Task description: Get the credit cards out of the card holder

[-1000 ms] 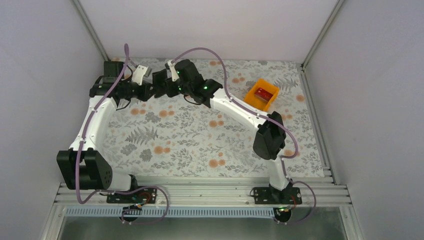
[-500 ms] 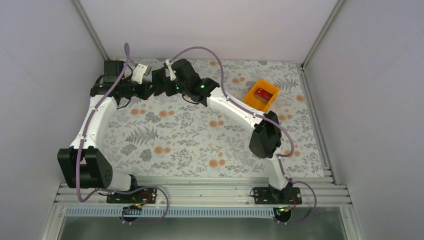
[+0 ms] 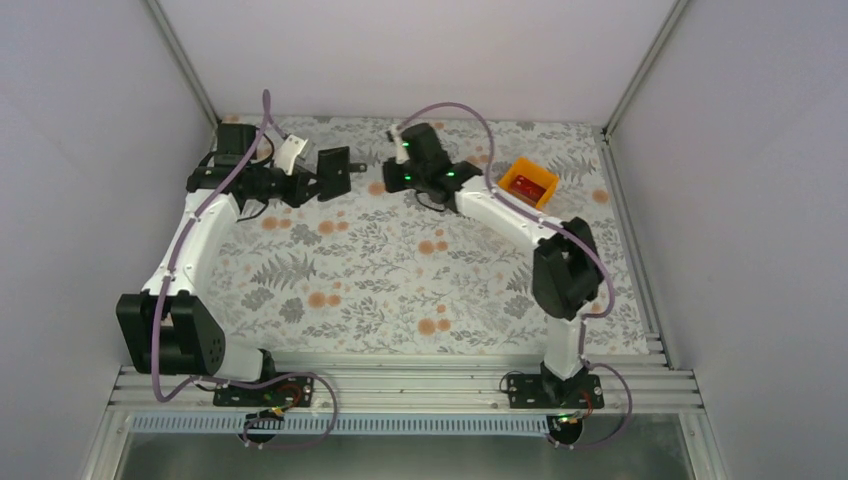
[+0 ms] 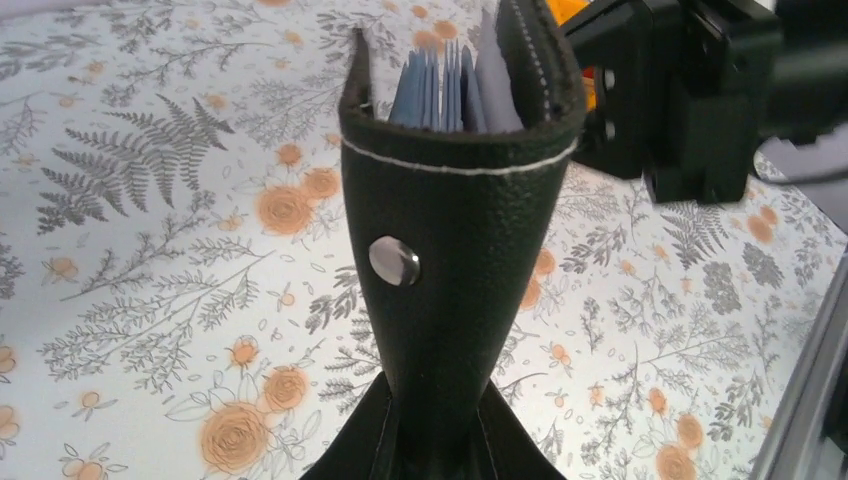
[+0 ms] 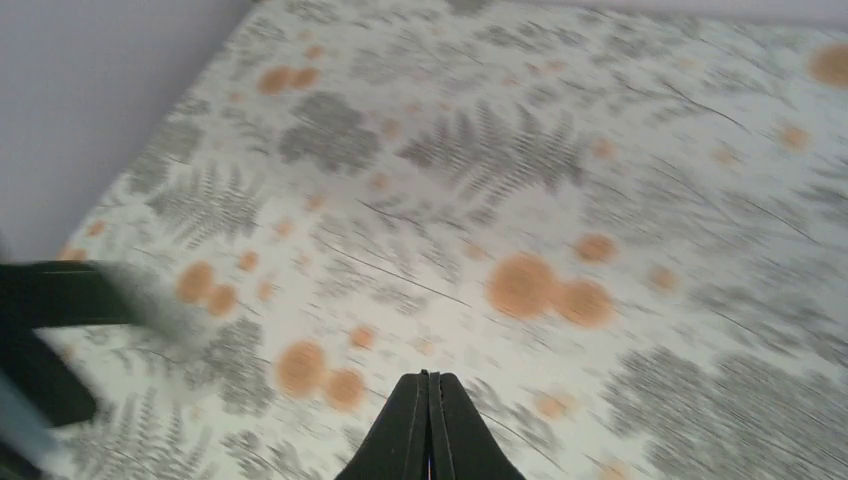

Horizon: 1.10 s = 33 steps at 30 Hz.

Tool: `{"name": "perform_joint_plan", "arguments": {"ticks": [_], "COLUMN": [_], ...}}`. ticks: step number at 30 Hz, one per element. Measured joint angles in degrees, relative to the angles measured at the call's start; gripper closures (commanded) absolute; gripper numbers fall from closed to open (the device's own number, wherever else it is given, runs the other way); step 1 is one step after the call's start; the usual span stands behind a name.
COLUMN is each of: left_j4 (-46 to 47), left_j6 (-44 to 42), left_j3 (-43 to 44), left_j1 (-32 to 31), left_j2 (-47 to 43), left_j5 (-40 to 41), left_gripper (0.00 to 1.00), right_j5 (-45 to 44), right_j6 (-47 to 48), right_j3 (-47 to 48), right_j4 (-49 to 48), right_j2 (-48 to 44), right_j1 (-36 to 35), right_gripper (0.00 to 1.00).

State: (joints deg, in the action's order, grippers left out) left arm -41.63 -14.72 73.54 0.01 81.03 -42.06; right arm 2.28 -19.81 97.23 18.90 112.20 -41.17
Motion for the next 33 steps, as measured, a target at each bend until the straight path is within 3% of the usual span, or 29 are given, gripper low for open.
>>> {"name": "perform_joint_plan", "arguments": {"ticks": [1, 4, 6, 10, 15, 19, 23, 29, 33], "left_j4": [-0.63, -1.66, -3.06, -6.95, -13.4, -20.96, -25.81, -26.51, -26.49], "left_j6": [-0.42, -2.08, -4.07, -8.85, -16.57, -25.79, -31.26, -31.61, -31.61], "left_j3": [0.0, 0.0, 0.0, 0.42, 4.11, 8.5, 10.14, 10.1, 9.84], "left_j1": [-0.39, 0.31, 0.85, 0.48, -1.11, -1.99, -3.04, -5.73, -6.91], "left_j2": [-0.04, -0.17, -0.17, -0.2, -0.59, -1.03, -2.25, -1.97, -1.92], "left_j5": [-0.24, -1.57, -3.8, -7.85, -10.27, -16.68, -22.08, -24.28, -24.41], "left_gripper": [0.98, 0.98, 0.98, 0.98, 0.98, 0.98, 0.98, 0.98, 0.98], "right_j5": [1.03, 8.33, 14.21, 27.1, 42.16, 50.88, 55.15, 56.68, 58.16], "right_j6": [0.42, 3.37, 5.86, 12.31, 16.02, 16.9, 17.99, 20.37, 21.75], "right_j3": [-2.67, -8.98, -10.38, -12.98, -15.69, -15.32, -15.13, -14.84, -13.79], "right_j4": [-0.66, -2.49, -2.93, -4.9, -8.55, -11.67, -12.13, -11.96, -11.32], "right_j2": [-1.4, -5.16, -6.62, -10.67, -16.04, -17.86, -18.34, -18.53, -18.51], "right_j1": [1.75, 6.64, 8.66, 8.74, 9.7, 12.0, 12.59, 9.66, 8.79], "right_gripper": [0.96, 0.61, 0.43, 0.23, 0.26, 0.27, 0.3, 0.49, 0.4]}}
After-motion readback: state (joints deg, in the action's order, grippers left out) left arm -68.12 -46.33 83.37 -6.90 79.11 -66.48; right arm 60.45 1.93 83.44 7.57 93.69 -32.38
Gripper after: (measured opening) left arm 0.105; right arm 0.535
